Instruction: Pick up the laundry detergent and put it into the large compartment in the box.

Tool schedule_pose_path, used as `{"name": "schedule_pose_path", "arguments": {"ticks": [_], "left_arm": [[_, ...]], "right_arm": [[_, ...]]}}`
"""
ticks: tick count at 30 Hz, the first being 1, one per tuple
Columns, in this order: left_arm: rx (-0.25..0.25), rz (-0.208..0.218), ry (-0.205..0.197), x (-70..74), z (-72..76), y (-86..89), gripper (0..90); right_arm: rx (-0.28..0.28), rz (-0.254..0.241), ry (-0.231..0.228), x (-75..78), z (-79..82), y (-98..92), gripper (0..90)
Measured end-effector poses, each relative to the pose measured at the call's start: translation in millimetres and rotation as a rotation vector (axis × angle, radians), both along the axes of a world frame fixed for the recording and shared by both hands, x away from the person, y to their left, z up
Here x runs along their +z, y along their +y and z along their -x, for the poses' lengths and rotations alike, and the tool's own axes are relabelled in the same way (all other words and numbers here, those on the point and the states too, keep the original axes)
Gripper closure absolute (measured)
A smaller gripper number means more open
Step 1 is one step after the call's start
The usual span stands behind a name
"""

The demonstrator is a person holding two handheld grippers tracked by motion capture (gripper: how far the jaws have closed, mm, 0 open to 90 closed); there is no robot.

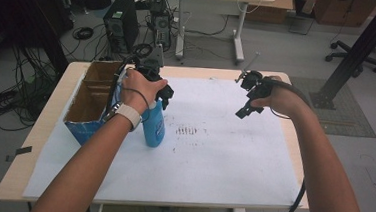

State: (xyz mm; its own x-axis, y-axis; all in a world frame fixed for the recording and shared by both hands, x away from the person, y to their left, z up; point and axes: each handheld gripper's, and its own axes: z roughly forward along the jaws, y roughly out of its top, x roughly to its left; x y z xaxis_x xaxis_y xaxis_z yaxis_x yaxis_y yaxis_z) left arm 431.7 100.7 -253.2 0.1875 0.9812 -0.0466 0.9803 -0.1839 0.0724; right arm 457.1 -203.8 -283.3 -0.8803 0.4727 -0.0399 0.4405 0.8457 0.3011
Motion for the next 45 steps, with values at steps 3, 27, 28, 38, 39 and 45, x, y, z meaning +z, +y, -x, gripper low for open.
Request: {"name": "schedule_pose_path", "arguments": {"ticks": [3,27,28,38,39,45], "left_arm": [[-0.001,0.004,0.008,-3.4,0.2,-0.2,9.9],[0.004,-0.003,0.006,-24.6,-0.1,-1.2,10.0],[0.003,-0.004,0.007,-25.2,-0.2,-0.7,10.1],[-0.001,0.0,0.001,-29.2,-0.9,-0.5,11.0],[-0.005,0.002,0.003,-30.3,-1.2,-0.3,11.1],[-0.006,0.001,-0.001,-31.8,-1.4,-0.3,13.0]], "right_arm": [[0.001,0.001,0.001,-0.2,0.1,0.4,9.9],[-0.002,-0.001,0.005,-1.9,0.0,-2.0,10.0],[-0.001,0.0,0.005,-1.9,0.0,-1.9,10.0],[0.0,-0.001,0.007,-3.2,-0.5,-1.4,9.9],[-0.002,0.001,0.008,-3.2,-0.4,-1.4,10.0],[0.001,0.003,0.008,-3.6,-0.3,-0.7,10.0]]}}
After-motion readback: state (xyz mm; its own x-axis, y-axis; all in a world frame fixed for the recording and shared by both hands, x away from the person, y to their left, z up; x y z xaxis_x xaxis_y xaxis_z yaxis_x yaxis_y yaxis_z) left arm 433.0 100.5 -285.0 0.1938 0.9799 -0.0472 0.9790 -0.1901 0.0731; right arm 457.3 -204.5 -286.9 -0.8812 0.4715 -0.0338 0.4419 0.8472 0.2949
